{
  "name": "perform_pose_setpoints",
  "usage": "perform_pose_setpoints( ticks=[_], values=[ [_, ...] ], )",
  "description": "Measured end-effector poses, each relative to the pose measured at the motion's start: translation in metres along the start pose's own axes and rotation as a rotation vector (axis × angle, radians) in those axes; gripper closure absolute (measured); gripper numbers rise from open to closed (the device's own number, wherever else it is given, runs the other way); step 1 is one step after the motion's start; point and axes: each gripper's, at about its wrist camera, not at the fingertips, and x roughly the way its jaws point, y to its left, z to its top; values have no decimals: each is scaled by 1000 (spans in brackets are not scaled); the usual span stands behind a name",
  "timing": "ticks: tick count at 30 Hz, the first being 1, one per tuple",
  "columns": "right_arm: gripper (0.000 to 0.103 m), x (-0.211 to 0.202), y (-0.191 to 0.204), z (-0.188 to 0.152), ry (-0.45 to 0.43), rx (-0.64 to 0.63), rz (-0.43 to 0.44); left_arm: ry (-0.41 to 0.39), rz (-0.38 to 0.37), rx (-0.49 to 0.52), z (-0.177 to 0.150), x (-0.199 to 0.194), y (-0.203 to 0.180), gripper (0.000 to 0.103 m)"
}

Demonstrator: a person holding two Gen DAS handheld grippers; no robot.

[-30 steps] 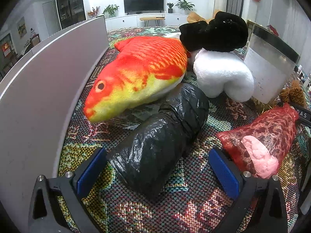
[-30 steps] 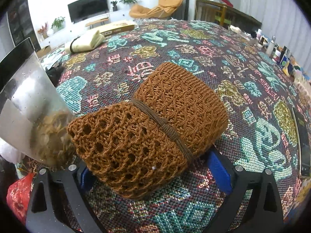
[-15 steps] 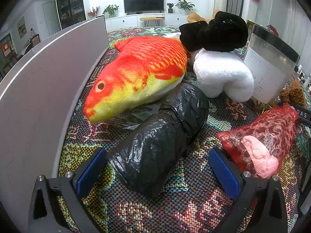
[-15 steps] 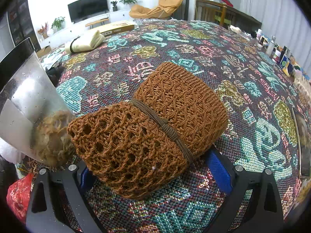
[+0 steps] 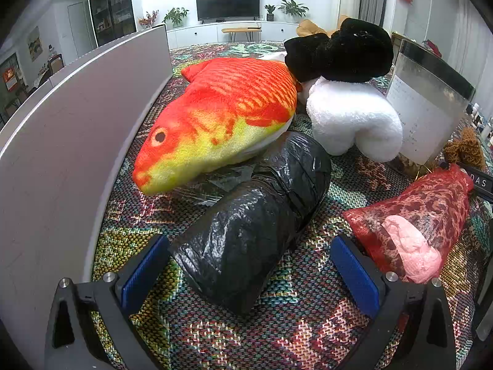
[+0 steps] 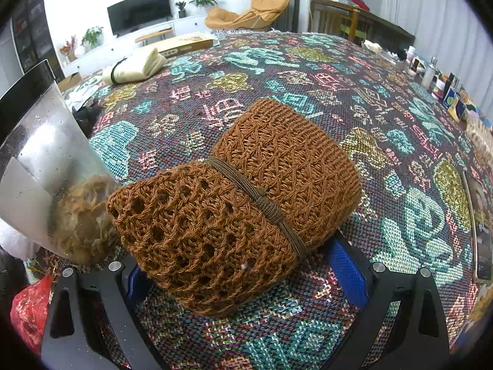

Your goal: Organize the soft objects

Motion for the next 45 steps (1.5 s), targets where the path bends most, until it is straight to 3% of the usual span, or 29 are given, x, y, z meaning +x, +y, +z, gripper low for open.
perform_pose_setpoints(
  ticks=[45],
  values=[
    [5,0,-1,0,-1,-2,1,0,0,0,-3,-2,-1,0]
  ],
)
